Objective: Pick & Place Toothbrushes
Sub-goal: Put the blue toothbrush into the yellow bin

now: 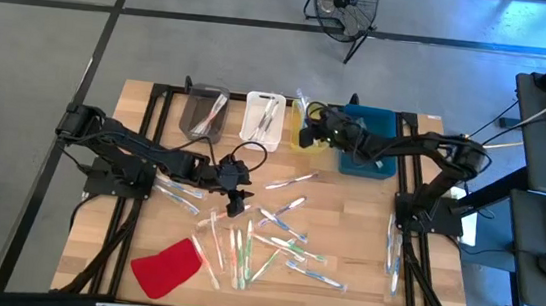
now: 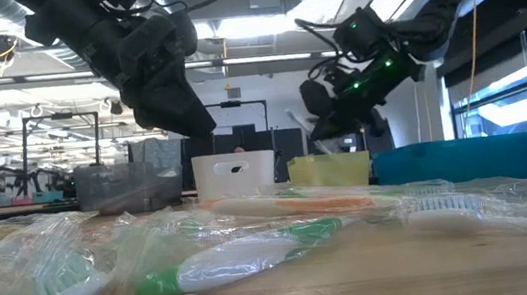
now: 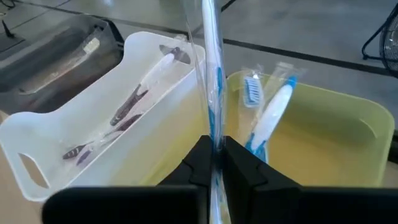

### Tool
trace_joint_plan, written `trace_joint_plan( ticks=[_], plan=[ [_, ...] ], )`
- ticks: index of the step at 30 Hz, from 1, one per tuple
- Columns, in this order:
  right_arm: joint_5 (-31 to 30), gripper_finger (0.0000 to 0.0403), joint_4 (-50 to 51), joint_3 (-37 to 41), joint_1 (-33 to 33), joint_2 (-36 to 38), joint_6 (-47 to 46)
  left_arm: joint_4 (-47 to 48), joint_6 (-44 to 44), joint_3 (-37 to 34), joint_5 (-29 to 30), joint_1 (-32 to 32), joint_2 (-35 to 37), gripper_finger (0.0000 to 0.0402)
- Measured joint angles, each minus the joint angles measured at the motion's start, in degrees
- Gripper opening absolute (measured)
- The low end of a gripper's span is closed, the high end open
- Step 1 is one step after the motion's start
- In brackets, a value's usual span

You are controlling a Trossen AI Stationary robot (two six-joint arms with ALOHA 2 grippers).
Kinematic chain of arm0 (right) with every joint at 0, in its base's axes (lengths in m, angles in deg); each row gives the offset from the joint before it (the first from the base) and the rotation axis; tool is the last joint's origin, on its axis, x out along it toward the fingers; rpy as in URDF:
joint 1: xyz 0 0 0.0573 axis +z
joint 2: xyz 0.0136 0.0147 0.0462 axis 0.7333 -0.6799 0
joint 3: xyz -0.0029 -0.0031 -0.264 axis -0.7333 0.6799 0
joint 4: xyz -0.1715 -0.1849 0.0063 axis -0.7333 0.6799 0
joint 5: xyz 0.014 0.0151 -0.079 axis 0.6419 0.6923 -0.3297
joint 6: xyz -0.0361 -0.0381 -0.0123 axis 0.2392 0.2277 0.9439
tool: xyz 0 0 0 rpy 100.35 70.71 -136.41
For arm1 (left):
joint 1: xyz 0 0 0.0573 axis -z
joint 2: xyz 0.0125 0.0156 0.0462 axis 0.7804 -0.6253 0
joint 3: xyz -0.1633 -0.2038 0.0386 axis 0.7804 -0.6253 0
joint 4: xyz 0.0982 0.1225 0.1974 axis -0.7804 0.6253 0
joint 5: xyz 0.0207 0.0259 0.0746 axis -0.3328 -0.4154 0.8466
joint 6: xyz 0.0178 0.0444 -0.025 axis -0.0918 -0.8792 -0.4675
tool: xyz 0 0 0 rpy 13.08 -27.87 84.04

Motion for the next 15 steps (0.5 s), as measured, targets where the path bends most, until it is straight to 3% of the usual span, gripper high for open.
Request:
trace_joint_plan(
  ticks=[10, 15],
  plan=[
    [-0.71, 0.0025, 4.90, -0.37, -1.55, -0.40, -0.96, 0.48, 2.02, 0.00, -0.49, 0.00, 0.00, 0.0171],
    [0.61, 0.0027, 6.03, -0.35, -2.03, -0.40, -0.97, 0.92, 5.20, 0.00, -5.69, 0.00, 0.00, 0.0171]
  ],
)
